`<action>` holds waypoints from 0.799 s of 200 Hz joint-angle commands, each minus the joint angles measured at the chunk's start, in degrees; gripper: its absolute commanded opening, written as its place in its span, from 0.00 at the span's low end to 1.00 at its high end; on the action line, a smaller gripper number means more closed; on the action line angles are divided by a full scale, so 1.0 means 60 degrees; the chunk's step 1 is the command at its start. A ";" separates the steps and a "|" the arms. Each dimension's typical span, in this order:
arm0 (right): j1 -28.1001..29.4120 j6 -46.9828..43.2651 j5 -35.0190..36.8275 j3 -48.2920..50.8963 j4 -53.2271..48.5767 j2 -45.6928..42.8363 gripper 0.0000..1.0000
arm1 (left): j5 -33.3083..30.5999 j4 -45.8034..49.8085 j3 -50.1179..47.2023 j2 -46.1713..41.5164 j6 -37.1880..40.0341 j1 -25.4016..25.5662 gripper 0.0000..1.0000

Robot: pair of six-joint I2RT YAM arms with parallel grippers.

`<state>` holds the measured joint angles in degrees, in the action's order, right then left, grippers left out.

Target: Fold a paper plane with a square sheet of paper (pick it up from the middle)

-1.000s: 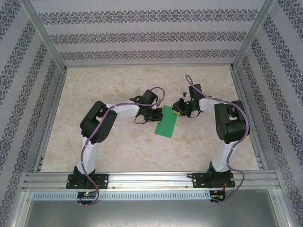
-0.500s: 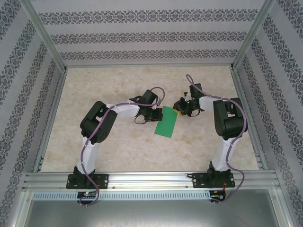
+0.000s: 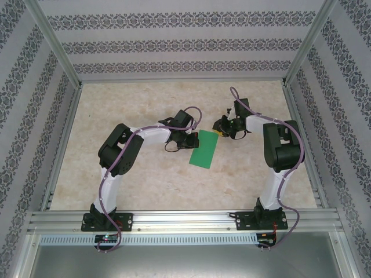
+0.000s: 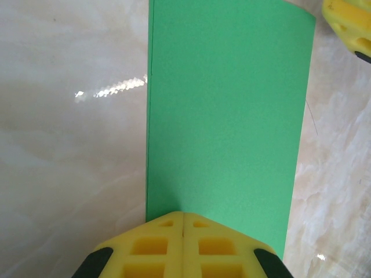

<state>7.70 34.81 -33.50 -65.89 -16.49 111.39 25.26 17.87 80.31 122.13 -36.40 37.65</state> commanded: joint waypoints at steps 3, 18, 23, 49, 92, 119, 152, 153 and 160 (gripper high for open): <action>-0.0130 0.0015 0.0033 0.0141 0.0325 0.0286 0.21 | -0.0203 0.1041 -0.0143 0.0311 0.0182 0.0184 0.00; -0.0142 0.0010 -0.0006 0.0125 0.0356 0.0487 0.21 | -0.0204 0.1049 -0.0151 0.0298 0.0178 0.0185 0.00; -0.0142 0.0002 -0.0045 0.0119 0.0370 0.0560 0.21 | -0.0210 0.1050 -0.0145 0.0295 0.0165 0.0185 0.00; -0.0163 -0.0066 0.0088 0.0039 0.0225 0.0785 0.22 | -0.0159 0.1036 -0.0118 0.0271 0.0138 0.0200 0.00; -0.0171 -0.0060 -0.0253 0.0129 0.0268 -0.0199 0.25 | -0.0102 0.0915 -0.0219 0.0054 0.0067 0.0288 0.00; -0.0168 -0.0330 0.0380 0.0291 -0.0435 -0.1105 0.27 | 0.0023 0.0582 -0.0309 -0.0124 -0.0137 0.0330 0.00; -0.0164 -0.0229 0.1035 0.1350 -0.0415 -0.2010 0.34 | 0.0005 0.0757 -0.0110 -0.0339 -0.0159 0.0423 0.00; -0.0160 -0.0225 0.1046 0.1383 -0.0415 -0.2041 0.34 | 0.0000 0.0765 -0.0112 -0.0349 -0.0173 0.0421 0.00; -0.0151 -0.0199 0.1149 0.1581 -0.0403 -0.2197 0.35 | -0.0042 0.0723 -0.0152 -0.0433 -0.0238 0.0454 0.00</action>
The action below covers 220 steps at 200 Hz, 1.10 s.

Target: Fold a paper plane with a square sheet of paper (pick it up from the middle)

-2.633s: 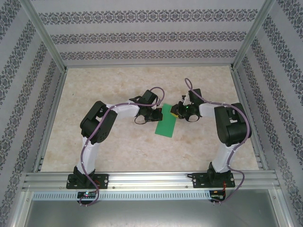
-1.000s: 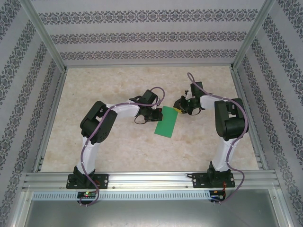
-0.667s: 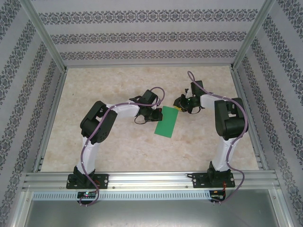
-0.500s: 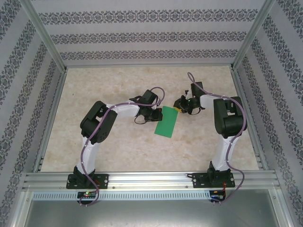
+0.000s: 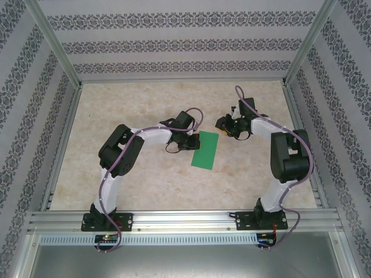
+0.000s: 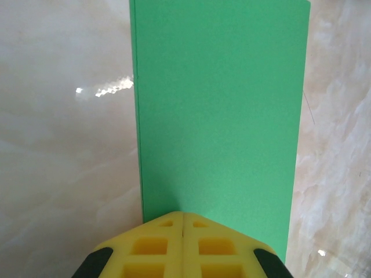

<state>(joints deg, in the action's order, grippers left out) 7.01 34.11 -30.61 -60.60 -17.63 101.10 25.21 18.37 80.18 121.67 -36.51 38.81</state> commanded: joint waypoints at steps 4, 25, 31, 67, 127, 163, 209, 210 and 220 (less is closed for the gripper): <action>-0.0015 -0.0045 0.0747 0.0795 -0.0224 -0.0584 0.37 | -0.0074 0.0594 -0.0204 -0.0415 -0.0274 0.0281 0.00; 0.0140 -0.0029 0.1044 0.1232 -0.0213 -0.0936 0.38 | -0.0267 0.0287 -0.0576 -0.0738 -0.0573 0.0427 0.00; 0.0192 -0.0012 0.1141 0.1325 -0.0226 -0.1008 0.39 | -0.0339 0.0244 -0.0685 -0.0813 -0.0641 0.0468 0.00; 0.0716 0.0123 0.1472 0.1832 -0.0082 -0.1315 0.43 | -0.0705 -0.0037 -0.1295 -0.1490 -0.1016 0.0728 0.00; 0.1327 0.0205 0.1732 0.2120 0.0072 -0.1365 0.44 | -0.2082 -0.0281 -0.1967 -0.2775 -0.1239 0.0783 0.01; 0.1497 0.0238 0.1664 0.2061 0.0141 -0.1177 0.44 | -0.2992 -0.0307 -0.2225 -0.3301 -0.1270 0.0754 0.03; 0.1720 0.0264 0.1631 0.1899 0.0201 -0.0812 0.44 | -0.3697 -0.0452 -0.2558 -0.3862 -0.1301 0.0711 0.08; 0.1727 0.0264 0.1638 0.1898 0.0200 -0.0811 0.44 | -0.3708 -0.0453 -0.2563 -0.3882 -0.1299 0.0710 0.08; 0.1793 0.0274 0.1645 0.1847 0.0208 -0.0703 0.44 | -0.3773 -0.0475 -0.2608 -0.3955 -0.1290 0.0706 0.09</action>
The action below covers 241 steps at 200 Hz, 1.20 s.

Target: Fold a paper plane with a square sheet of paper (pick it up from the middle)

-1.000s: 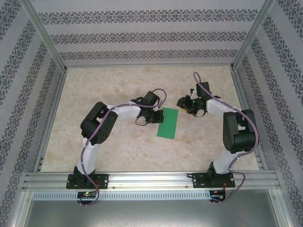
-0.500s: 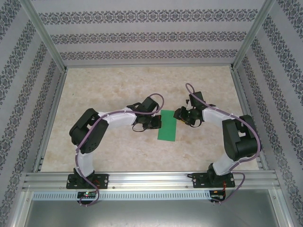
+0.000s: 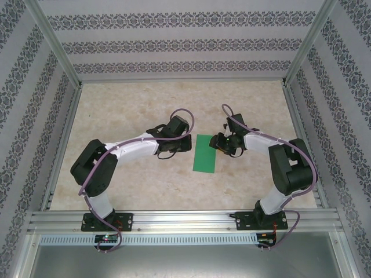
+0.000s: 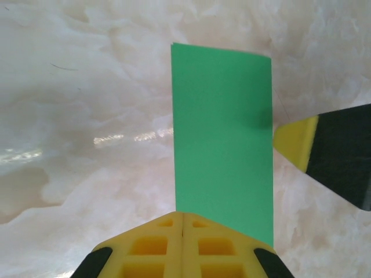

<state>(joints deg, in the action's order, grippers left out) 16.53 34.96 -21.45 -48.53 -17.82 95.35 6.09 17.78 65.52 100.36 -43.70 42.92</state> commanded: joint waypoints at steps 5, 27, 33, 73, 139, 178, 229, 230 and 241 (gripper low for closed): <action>0.0243 0.0135 0.0118 -0.0191 0.0242 0.0315 0.44 | -0.0590 -0.0383 -0.0167 -0.0429 -0.0076 0.0011 0.09; 0.0427 0.0236 0.0124 -0.0224 0.0357 0.0441 0.43 | -0.0643 -0.0243 -0.0112 -0.0424 -0.0017 -0.0017 0.10; 0.0501 0.0252 0.0092 -0.0270 0.0349 0.0441 0.43 | -0.0646 -0.0225 -0.0109 -0.0422 -0.0009 -0.0019 0.10; 0.0719 0.0296 -0.0047 -0.0489 0.0307 0.0427 0.42 | -0.0757 -0.0151 -0.0153 -0.0422 -0.0099 -0.0023 0.11; 0.0869 0.0019 0.0119 -0.0699 0.0023 0.0529 0.41 | -0.0750 0.0091 0.0229 -0.0244 -0.0079 -0.0034 0.11; 0.0802 -0.0184 0.0550 -0.0831 -0.0516 0.0270 0.42 | -0.0639 0.0000 0.0016 -0.0247 -0.0219 -0.0034 0.13; 0.0343 -0.0111 0.0349 -0.0221 -0.0517 -0.1000 0.45 | 0.0391 -0.0328 0.0100 0.0288 -0.0551 -0.0098 0.18; 0.0339 -0.0105 0.0322 -0.0219 -0.0501 -0.0997 0.45 | 0.0413 -0.0320 0.0120 0.0307 -0.0560 -0.0102 0.18; 0.0389 0.0060 0.0005 -0.0120 -0.0347 -0.1059 0.45 | 0.0615 -0.0317 0.0192 0.0459 -0.0647 -0.0107 0.18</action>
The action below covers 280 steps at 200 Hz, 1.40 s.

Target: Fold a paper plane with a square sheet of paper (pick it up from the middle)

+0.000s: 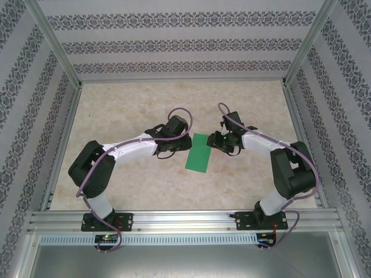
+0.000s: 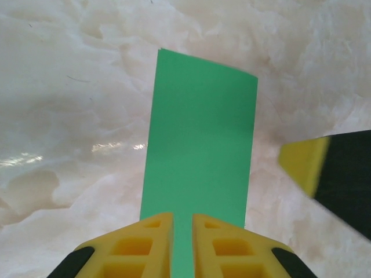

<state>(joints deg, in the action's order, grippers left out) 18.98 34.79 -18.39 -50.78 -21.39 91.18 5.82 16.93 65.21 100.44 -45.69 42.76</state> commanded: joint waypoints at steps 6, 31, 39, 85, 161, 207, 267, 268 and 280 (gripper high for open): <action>0.0046 0.0220 -0.0677 0.0374 0.0453 -0.0393 0.44 | 0.0717 -0.0190 0.0228 0.0505 -0.0381 -0.0081 0.19; 0.0376 0.0687 -0.1217 0.0591 0.1157 -0.0126 0.43 | 0.0862 -0.0143 0.0255 0.0690 -0.0456 -0.0119 0.19; 0.0426 0.0809 -0.1164 0.0647 0.1298 -0.0047 0.41 | 0.0869 -0.0043 0.0281 0.0745 -0.0471 -0.0138 0.19; 0.0485 0.0885 -0.1173 0.0562 0.1473 0.0523 0.40 | 0.1050 -0.0166 0.0161 0.0858 -0.0519 -0.0348 0.21; 0.0584 0.0941 -0.1205 0.0784 0.1521 0.0771 0.40 | 0.1252 -0.0188 0.0235 0.1123 -0.0472 -0.0465 0.21; 0.0609 0.0798 -0.0895 0.0996 0.1299 0.0639 0.40 | 0.1372 -0.0214 0.0299 0.1263 -0.0519 -0.0543 0.21; 0.0530 0.0726 -0.0902 0.1087 0.1205 0.0640 0.40 | 0.1451 -0.0144 0.0357 0.1363 -0.0456 -0.0577 0.22; 0.0529 0.0723 -0.0903 0.1099 0.1198 0.0625 0.40 | 0.1448 -0.0142 0.0362 0.1371 -0.0456 -0.0578 0.22; 0.0506 0.0706 -0.0919 0.1203 0.1257 0.0414 0.40 | 0.1474 -0.0118 0.0373 0.1379 -0.0435 -0.0579 0.22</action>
<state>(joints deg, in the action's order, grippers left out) 22.13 39.46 -24.75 -45.30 -13.41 95.31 13.89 16.80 65.95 108.03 -48.14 39.81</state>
